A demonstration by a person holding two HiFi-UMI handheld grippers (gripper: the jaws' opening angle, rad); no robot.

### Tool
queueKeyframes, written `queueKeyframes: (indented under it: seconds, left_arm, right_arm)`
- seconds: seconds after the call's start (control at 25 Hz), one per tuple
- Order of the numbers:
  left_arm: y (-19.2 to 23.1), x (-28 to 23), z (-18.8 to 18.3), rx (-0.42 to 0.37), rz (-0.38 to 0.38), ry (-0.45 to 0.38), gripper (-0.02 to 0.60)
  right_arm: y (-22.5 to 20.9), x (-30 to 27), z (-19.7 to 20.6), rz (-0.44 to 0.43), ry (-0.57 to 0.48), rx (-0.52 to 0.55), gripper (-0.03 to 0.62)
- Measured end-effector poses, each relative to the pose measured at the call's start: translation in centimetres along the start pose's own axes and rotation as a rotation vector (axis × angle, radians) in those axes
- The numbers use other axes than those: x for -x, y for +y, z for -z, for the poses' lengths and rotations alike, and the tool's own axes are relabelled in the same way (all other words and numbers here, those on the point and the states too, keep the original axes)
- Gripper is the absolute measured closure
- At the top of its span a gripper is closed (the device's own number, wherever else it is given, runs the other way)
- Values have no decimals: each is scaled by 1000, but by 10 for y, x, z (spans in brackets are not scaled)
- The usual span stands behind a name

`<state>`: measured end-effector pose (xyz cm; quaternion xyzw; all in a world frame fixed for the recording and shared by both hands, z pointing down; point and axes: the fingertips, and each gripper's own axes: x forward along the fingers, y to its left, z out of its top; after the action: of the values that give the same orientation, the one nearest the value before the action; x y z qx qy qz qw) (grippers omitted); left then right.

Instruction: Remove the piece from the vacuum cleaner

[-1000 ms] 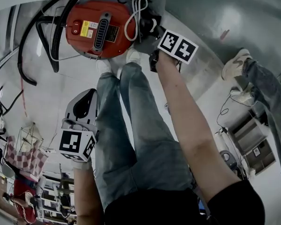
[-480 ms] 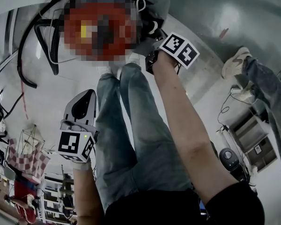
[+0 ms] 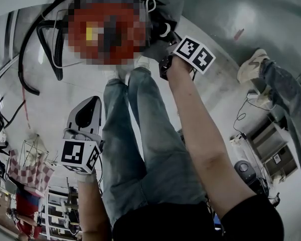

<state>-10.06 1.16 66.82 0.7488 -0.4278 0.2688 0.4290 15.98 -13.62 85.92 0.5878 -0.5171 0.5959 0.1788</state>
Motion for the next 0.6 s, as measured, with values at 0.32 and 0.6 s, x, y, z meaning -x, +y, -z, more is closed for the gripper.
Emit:
queueKeyframes:
  seconds: [0.32, 0.6]
  left_arm:
    - [3, 0, 1, -9, 5, 4, 561]
    - [7, 3, 1, -15, 7, 11, 561]
  right_arm:
    - [-2, 0, 2, -15, 14, 35, 546]
    - [-1, -1, 0, -11, 42, 157, 546]
